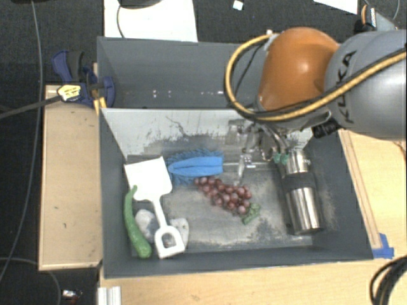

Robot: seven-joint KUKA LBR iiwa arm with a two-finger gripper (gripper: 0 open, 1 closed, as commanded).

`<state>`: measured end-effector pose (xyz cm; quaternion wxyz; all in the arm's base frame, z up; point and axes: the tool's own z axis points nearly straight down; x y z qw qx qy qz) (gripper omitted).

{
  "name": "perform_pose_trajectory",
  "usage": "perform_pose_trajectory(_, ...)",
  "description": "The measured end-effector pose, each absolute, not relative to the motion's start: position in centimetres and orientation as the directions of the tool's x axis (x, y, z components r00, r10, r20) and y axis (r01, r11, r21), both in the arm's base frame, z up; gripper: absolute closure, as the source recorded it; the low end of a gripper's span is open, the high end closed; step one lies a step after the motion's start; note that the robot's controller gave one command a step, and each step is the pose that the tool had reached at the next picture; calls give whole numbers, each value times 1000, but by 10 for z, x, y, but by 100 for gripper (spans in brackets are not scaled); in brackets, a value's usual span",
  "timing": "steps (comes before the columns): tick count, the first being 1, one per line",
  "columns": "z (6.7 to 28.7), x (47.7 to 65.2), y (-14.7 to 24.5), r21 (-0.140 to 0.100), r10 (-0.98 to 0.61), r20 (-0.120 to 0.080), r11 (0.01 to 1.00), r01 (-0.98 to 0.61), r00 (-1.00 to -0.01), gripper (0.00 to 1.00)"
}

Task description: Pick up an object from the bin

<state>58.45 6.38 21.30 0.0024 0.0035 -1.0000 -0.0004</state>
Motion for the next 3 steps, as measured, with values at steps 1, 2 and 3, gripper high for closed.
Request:
perform_pose_trajectory(1,218,586,63,1,-5,-3,1000,-5,-1000,0)
perform_pose_trajectory(2,67,559,13,2,47,6,999,47,-999,0)
perform_pose_trajectory(3,150,561,16,7,130,-17,992,130,-991,0)
